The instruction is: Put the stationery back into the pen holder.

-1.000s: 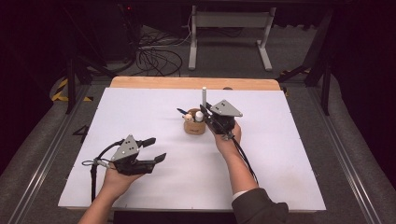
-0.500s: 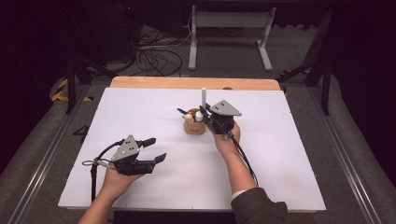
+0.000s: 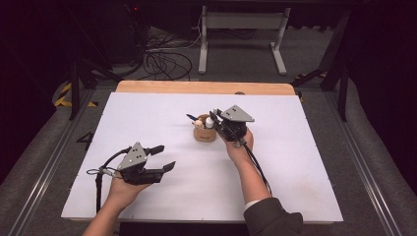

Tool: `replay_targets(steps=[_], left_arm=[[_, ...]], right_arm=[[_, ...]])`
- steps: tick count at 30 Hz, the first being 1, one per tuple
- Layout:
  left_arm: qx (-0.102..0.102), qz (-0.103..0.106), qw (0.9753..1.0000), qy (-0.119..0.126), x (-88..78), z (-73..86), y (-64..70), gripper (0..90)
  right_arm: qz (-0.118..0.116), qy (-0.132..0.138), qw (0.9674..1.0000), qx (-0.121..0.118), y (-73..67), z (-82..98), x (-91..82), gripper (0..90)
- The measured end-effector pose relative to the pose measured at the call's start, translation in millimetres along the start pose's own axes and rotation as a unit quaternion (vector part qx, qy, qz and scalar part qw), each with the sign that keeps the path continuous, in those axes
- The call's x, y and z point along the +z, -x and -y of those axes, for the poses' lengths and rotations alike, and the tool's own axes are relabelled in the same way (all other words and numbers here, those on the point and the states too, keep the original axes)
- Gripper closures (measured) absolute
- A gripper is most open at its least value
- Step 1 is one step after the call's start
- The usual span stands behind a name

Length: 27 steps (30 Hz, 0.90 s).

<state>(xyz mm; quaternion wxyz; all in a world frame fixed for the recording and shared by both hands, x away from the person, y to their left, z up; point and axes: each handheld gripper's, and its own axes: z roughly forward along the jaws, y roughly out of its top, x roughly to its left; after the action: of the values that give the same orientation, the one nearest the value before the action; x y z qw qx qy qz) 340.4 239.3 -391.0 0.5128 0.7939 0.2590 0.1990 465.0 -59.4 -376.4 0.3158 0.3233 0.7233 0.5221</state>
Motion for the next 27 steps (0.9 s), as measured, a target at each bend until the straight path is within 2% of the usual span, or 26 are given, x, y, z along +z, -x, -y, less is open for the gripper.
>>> replay_targets(steps=[11, 17, 27], left_arm=[[0.000, 0.001, 1.0000, -0.001, -0.1, 0.0, -0.2, 32.5], [-0.001, 0.000, 1.0000, 0.001, -0.1, 0.0, -0.1, 32.5], [-0.003, -0.002, 1.0000, 0.003, -1.1, -0.2, -0.9, 31.5]], right_arm=[[-0.005, -0.001, 1.0000, -0.001, -1.1, -0.6, 3.4, 76.9], [-0.008, -0.006, 0.9999, 0.005, 1.9, -0.4, 1.3, 66.8], [-0.015, -0.009, 0.9998, 0.008, 2.5, -0.8, -0.1, 60.5]])
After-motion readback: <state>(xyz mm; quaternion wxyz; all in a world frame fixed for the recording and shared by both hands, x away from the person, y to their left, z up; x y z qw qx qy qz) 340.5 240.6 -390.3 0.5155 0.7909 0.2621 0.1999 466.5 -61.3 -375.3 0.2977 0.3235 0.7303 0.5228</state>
